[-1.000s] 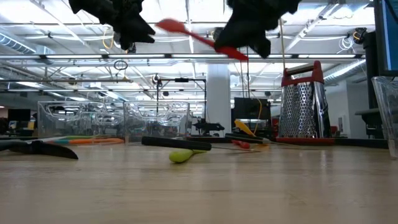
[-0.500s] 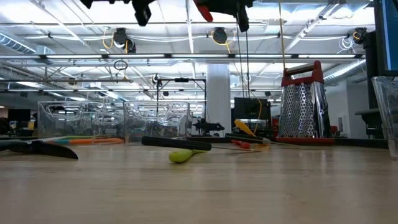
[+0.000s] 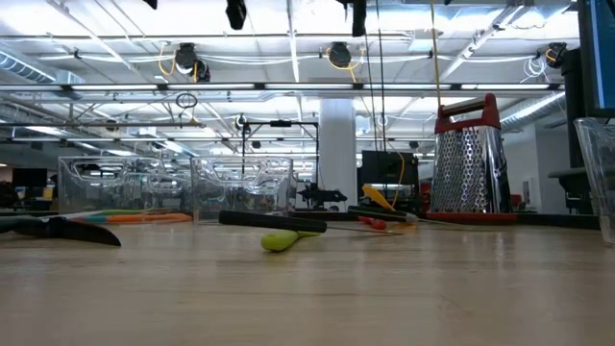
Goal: Pick & Place Kitchen Items
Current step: Put the red spatula into the left transparent bin
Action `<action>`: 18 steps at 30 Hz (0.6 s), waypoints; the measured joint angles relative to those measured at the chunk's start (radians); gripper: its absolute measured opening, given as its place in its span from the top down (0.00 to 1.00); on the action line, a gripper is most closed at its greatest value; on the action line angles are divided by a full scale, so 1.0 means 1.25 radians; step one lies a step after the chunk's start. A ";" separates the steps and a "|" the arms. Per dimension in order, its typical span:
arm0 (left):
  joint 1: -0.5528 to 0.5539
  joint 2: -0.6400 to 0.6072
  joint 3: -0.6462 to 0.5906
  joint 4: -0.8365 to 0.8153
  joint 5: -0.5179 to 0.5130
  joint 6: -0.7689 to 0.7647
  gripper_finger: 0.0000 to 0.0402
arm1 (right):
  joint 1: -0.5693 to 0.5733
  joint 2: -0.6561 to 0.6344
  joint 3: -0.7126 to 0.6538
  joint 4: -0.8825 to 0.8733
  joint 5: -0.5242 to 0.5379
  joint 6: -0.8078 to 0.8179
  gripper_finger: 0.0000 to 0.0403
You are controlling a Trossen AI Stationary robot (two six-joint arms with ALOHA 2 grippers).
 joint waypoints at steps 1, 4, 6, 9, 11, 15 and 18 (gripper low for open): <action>-0.003 0.010 0.000 0.003 -0.021 -0.001 0.63 | -0.004 0.000 0.000 0.008 -0.008 0.003 0.95; -0.007 0.044 0.000 0.025 -0.037 -0.013 0.59 | -0.013 -0.001 0.000 0.009 -0.032 0.010 0.95; -0.009 0.061 0.000 0.051 -0.040 -0.035 0.56 | -0.018 0.000 0.000 0.009 -0.047 0.012 0.95; -0.009 0.085 0.000 0.091 -0.041 -0.044 0.49 | -0.026 0.000 0.000 0.009 -0.049 0.016 0.95; -0.009 0.096 0.000 0.118 -0.041 -0.051 0.45 | -0.030 0.000 0.000 0.008 -0.049 0.016 0.95; -0.021 0.110 0.000 0.168 -0.046 -0.066 0.40 | -0.043 0.000 0.000 0.009 -0.049 0.017 0.95; -0.032 0.114 0.000 0.165 -0.075 -0.058 0.39 | -0.051 0.000 0.000 0.013 -0.054 0.034 0.95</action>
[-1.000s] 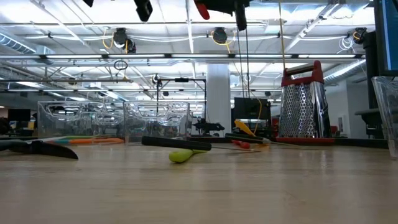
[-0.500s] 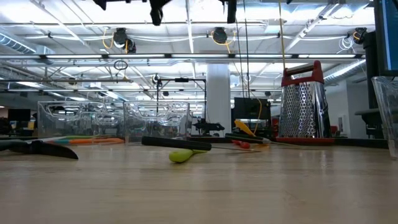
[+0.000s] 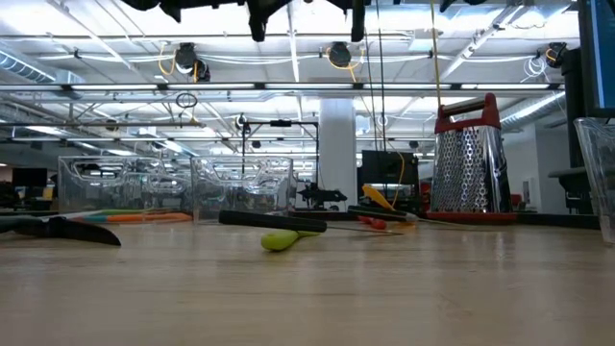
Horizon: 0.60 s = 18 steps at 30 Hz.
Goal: Pick & Place Kitchen Items
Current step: Put the red spatula into the left transparent bin
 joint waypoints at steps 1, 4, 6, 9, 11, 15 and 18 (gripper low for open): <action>-0.005 0.004 0.000 0.005 -0.019 0.006 0.39 | -0.003 0.000 0.000 0.002 -0.012 0.002 0.95; -0.014 0.011 0.000 0.005 -0.053 0.012 0.41 | -0.003 0.007 0.000 0.007 -0.015 0.009 0.95; -0.017 0.011 0.000 0.004 -0.061 0.011 0.43 | -0.003 0.017 0.001 0.006 -0.016 0.010 0.95; -0.023 0.016 0.000 0.014 -0.075 0.009 0.47 | -0.003 0.028 0.001 0.010 -0.016 0.022 0.95; -0.024 0.019 0.000 0.005 -0.087 -0.007 0.52 | -0.003 0.035 0.001 0.020 -0.016 0.022 0.95; -0.024 0.018 0.000 0.008 -0.096 -0.026 0.69 | -0.002 0.042 0.001 0.010 -0.016 0.022 0.95; -0.024 0.018 0.000 0.011 -0.100 -0.020 0.87 | -0.001 0.041 0.001 0.009 -0.030 0.024 0.95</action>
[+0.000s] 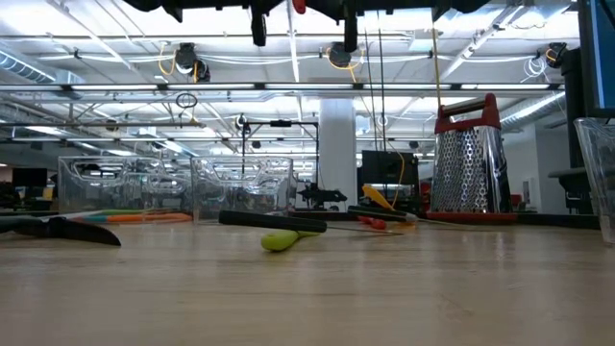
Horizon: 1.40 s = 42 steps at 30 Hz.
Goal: Pick & Place Kitchen Items
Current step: Put the red spatula into the left transparent bin
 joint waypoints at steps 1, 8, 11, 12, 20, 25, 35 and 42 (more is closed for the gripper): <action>0.000 0.000 0.000 0.005 -0.001 0.000 0.93 | 0.000 0.000 0.000 0.001 -0.006 0.000 0.95; 0.001 0.000 0.000 -0.003 -0.010 -0.013 0.98 | -0.001 -0.002 -0.001 -0.037 -0.033 -0.009 0.85; 0.011 -0.017 0.000 -0.047 -0.045 -0.019 0.99 | -0.001 -0.006 -0.012 -0.096 -0.062 -0.014 0.76; 0.015 -0.023 0.000 -0.068 -0.064 -0.023 0.99 | -0.001 -0.009 -0.017 -0.119 -0.068 -0.020 0.74; 0.068 -0.119 0.000 -0.404 -0.304 -0.042 0.99 | 0.000 -0.029 -0.035 -0.343 -0.074 -0.102 0.57; 0.131 -0.180 -0.001 -0.627 -0.490 -0.095 0.99 | -0.002 -0.038 -0.036 -0.384 -0.091 -0.163 0.54; 0.287 -0.140 0.000 -0.858 -0.495 -0.096 0.99 | -0.072 -0.042 -0.036 -0.304 -0.090 -0.297 0.55; 0.374 -0.036 0.000 -0.949 -0.456 -0.093 0.99 | -0.158 -0.043 -0.036 -0.232 -0.089 -0.305 0.55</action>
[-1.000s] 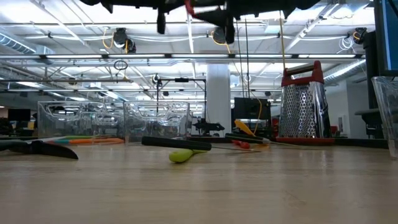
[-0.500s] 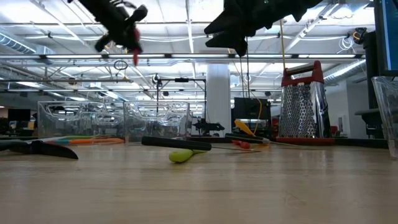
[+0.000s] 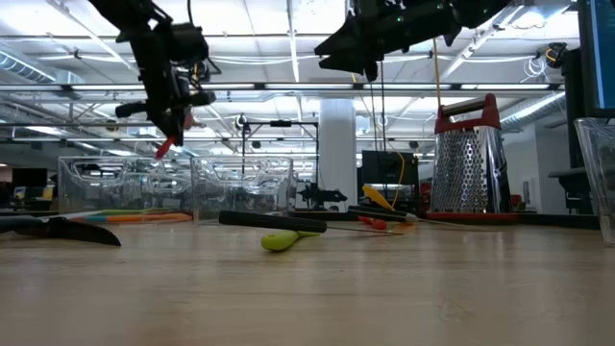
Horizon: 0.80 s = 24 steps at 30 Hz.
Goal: Pick & Place Kitchen Items
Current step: Put the red spatula into the left transparent bin
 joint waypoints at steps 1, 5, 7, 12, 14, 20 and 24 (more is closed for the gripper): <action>0.009 0.014 0.000 -0.006 0.007 0.001 0.99 | -0.012 0.000 0.000 0.004 0.000 0.000 0.55; 0.036 0.062 0.000 -0.066 0.017 0.015 0.99 | -0.048 0.000 0.000 0.002 0.001 0.011 0.55; 0.050 0.087 0.001 -0.088 0.009 0.024 0.99 | -0.061 0.000 0.000 0.004 -0.001 0.027 0.55; 0.081 0.139 0.000 -0.107 0.006 0.073 0.99 | -0.074 0.000 0.000 0.003 -0.001 0.035 0.56; 0.089 0.156 0.000 -0.107 0.006 0.097 0.99 | -0.074 0.000 0.000 0.003 -0.001 0.035 0.56; 0.100 0.212 0.001 -0.132 0.012 0.153 0.99 | -0.074 0.000 0.000 0.003 -0.002 0.035 0.56; 0.106 0.249 0.000 -0.150 0.012 0.175 0.99 | -0.074 0.000 0.000 0.003 -0.002 0.035 0.56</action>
